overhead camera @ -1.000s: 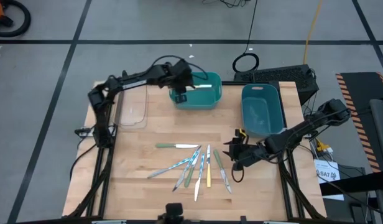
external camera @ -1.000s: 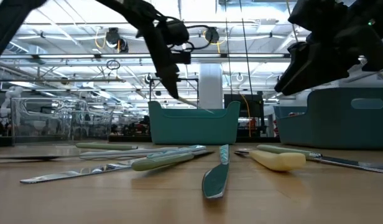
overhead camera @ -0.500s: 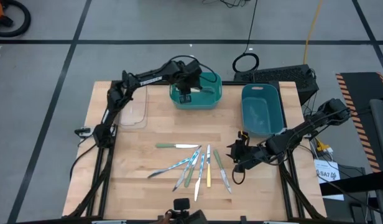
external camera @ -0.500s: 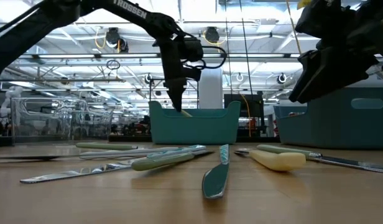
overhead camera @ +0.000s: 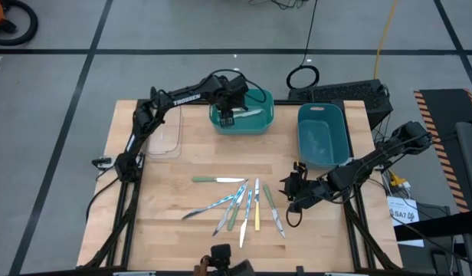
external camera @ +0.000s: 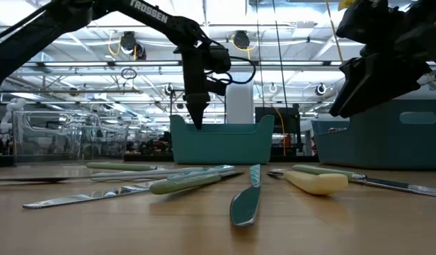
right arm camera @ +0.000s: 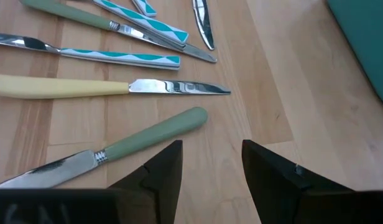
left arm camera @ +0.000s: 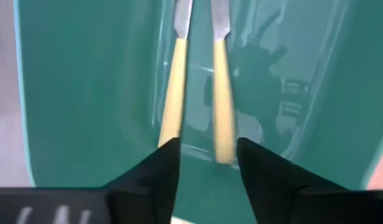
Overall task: Sort silverware by color (type)
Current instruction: Put the left yellow knife into the green bin, then put the yellow knife into the green bin
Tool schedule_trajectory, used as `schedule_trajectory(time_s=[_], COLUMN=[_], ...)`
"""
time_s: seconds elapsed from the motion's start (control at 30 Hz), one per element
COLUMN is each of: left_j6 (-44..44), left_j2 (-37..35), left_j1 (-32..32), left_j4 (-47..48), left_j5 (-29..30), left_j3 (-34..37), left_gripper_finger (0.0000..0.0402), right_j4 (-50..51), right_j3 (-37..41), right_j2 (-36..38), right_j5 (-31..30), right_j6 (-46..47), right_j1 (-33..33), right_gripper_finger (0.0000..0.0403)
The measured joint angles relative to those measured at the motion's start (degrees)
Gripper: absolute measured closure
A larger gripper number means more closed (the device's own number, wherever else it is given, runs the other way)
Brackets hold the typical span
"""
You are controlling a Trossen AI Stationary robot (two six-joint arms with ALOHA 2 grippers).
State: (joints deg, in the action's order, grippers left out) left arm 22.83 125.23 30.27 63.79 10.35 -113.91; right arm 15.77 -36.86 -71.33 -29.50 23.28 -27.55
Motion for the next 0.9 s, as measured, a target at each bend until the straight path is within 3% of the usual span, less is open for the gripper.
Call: schedule_trajectory(time_s=[0.3,0.47,0.6,0.77,0.9], left_j6=[-1.9,-3.4,-5.9,-12.0,-11.2], left_j2=[-3.3,-7.8,-10.4,-10.4,-8.5], left_j1=[-3.4,-7.3,-11.8,-17.3,-21.5], left_j4=[6.3,10.4,13.3,21.0,25.8], left_j5=[-2.4,-11.2,-14.2,-18.8,-25.4], left_j3=[-0.1,-0.1,-0.2,-0.2,0.2], left_gripper_finger=[0.0201,0.0200,0.0200,0.0199,0.0199], right_j4=[0.0,-0.7,-2.0,-6.4,-10.5], right_j3=[0.0,0.0,0.0,0.0,0.0], right_j2=[0.0,0.0,0.0,0.0,0.0], right_j5=[-0.3,-0.4,-0.5,-0.4,-0.3], right_j6=[-1.9,-1.9,-1.4,-2.8,-5.6], right_j1=[0.2,0.2,0.4,1.5,2.1], right_gripper_finger=[0.0243,0.0243,0.0243,0.0243,0.0243])
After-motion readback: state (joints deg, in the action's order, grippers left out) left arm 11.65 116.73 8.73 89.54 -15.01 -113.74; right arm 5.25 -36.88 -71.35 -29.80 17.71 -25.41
